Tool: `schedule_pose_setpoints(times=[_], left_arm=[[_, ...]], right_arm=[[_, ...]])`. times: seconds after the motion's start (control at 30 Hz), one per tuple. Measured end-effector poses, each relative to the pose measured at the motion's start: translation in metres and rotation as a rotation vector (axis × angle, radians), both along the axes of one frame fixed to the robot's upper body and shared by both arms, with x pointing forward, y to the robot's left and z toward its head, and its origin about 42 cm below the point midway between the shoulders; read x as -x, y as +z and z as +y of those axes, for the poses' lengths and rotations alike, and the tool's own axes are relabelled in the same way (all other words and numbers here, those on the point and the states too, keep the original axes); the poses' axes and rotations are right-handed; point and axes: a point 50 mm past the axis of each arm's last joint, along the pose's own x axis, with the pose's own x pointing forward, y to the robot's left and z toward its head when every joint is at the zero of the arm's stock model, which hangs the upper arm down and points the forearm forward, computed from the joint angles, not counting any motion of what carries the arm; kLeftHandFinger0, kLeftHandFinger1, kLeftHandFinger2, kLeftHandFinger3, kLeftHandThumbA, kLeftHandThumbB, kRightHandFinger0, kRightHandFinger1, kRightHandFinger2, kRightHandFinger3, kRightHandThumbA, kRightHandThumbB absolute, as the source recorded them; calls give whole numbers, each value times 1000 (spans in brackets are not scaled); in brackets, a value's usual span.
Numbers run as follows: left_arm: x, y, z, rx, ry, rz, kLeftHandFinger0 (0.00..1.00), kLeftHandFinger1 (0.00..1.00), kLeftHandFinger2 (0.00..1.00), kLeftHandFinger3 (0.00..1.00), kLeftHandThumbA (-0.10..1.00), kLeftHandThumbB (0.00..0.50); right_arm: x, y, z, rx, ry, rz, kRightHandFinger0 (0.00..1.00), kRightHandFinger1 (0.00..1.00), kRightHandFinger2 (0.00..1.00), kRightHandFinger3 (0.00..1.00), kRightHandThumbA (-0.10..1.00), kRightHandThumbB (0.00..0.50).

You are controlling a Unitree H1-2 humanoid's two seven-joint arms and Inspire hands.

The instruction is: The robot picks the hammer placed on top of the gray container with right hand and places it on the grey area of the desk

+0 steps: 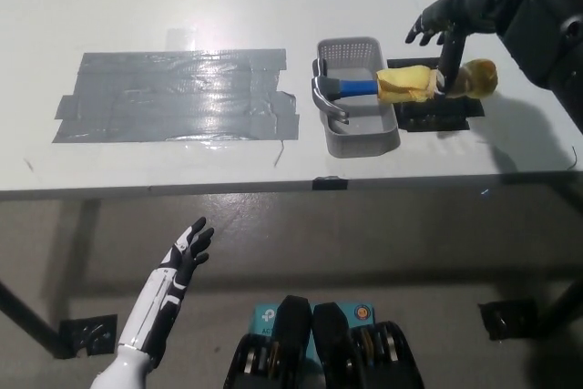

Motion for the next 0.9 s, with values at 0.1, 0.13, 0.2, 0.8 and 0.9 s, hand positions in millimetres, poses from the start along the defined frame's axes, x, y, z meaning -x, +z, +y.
schedule_pose_setpoints(times=[0.1, 0.13, 0.2, 0.8, 0.9], left_arm=[[0, 0, 0, -2, 0, 0, 1000, 1000, 1000, 1000, 1000, 208], [0, 0, 0, -2, 0, -1, 1000, 1000, 1000, 1000, 1000, 203], [0, 0, 0, -2, -1, -1, 1000, 1000, 1000, 1000, 1000, 198], [0, 3, 1, -11, -13, -9, 1000, 1000, 1000, 1000, 1000, 175], [0, 3, 1, -13, -14, -9, 1000, 1000, 1000, 1000, 1000, 173]], right_arm=[[0, -13, 1, 13, -5, 10, 1000, 1000, 1000, 1000, 1000, 361], [0, -16, 2, 17, -8, 13, 1000, 1000, 1000, 1000, 1000, 368], [1, -19, 5, 20, -11, 16, 1000, 1000, 1000, 1000, 1000, 367], [0, -34, 21, -20, -8, -54, 1000, 1000, 1000, 1000, 1000, 349], [0, -37, 24, -22, -10, -60, 1000, 1000, 1000, 1000, 1000, 366]])
